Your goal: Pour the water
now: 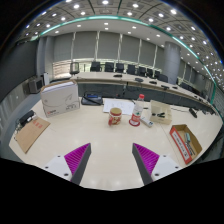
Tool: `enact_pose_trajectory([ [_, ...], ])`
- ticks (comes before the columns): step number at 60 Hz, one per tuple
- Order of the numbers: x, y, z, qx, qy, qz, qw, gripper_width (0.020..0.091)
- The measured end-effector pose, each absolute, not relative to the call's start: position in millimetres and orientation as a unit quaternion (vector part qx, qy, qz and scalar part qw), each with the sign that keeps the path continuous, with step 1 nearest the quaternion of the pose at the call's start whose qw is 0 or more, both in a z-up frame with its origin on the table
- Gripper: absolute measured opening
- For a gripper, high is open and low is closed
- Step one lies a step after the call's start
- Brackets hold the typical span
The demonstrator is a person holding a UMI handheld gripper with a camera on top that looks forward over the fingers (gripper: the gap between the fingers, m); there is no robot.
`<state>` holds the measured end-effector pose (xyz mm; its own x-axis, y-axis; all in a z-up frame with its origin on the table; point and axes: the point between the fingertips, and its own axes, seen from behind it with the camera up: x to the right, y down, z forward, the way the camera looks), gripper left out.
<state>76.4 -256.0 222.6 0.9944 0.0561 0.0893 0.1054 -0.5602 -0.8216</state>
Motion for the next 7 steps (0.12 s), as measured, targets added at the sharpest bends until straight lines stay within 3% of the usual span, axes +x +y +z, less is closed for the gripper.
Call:
enact_pose_trajectory([
  [7,79.5,-260.5,222.2,-0.886,-0.044,-0.029,0.461,0.0859],
])
